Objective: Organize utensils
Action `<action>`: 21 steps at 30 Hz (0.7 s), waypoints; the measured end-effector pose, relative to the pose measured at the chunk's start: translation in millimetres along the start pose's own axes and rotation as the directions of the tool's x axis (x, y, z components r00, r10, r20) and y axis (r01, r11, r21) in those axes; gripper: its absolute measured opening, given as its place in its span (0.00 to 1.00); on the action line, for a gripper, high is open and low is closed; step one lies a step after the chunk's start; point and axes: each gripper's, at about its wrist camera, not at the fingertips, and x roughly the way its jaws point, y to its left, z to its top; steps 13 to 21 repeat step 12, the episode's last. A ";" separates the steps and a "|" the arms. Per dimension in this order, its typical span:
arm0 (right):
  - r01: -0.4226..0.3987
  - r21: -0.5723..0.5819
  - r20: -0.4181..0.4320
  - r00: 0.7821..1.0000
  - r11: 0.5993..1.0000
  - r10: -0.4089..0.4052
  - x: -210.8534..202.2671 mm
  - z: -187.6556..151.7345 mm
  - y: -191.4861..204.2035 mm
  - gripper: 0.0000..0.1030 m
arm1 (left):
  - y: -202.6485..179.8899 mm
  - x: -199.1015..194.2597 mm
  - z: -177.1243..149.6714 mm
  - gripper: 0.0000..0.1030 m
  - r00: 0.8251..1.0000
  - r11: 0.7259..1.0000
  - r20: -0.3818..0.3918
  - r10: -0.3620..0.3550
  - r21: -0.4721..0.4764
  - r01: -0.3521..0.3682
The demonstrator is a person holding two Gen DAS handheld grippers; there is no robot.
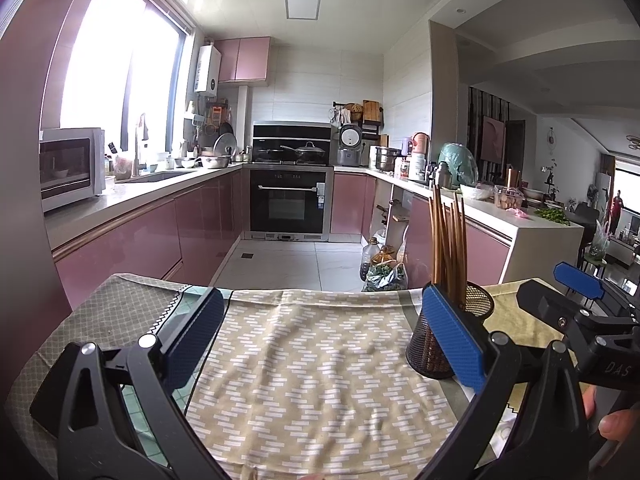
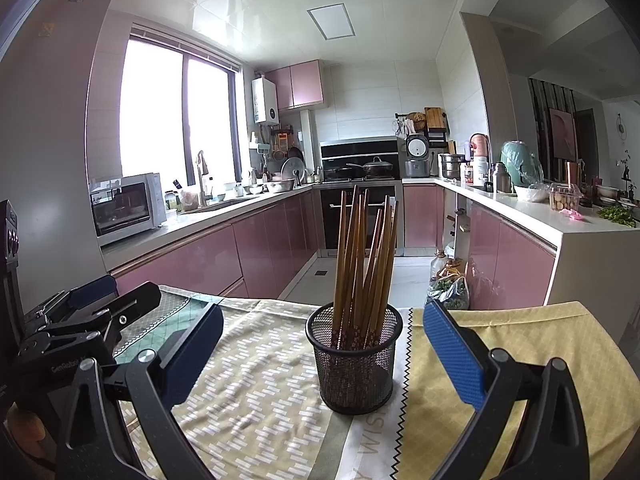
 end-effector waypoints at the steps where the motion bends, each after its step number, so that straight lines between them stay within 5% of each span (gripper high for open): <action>1: 0.001 -0.001 -0.004 1.000 1.000 -0.001 0.5 -0.8 -0.6 0.94 | -0.3 0.7 -0.4 0.95 1.000 1.000 -0.001 0.000 0.004 0.000; 7: 0.047 -0.025 -0.071 0.996 0.999 -0.049 9.2 -6.0 -18.7 0.94 | 5.2 16.2 -4.4 0.95 0.997 1.000 -0.081 0.021 0.004 -0.021; 10: 0.132 -0.039 -0.224 0.965 0.991 -0.137 29.5 -15.2 -54.8 0.94 | 20.8 30.4 -9.1 0.95 0.988 0.999 -0.154 0.019 -0.026 -0.023; 12: 0.201 -0.033 -0.338 0.920 0.979 -0.200 44.5 -25.7 -91.0 0.94 | 35.1 42.5 -15.7 0.95 0.976 0.998 -0.214 0.040 -0.031 -0.048; 21: 0.201 -0.033 -0.338 0.920 0.979 -0.200 44.5 -25.7 -91.0 0.94 | 35.1 42.5 -15.7 0.95 0.976 0.998 -0.214 0.040 -0.031 -0.048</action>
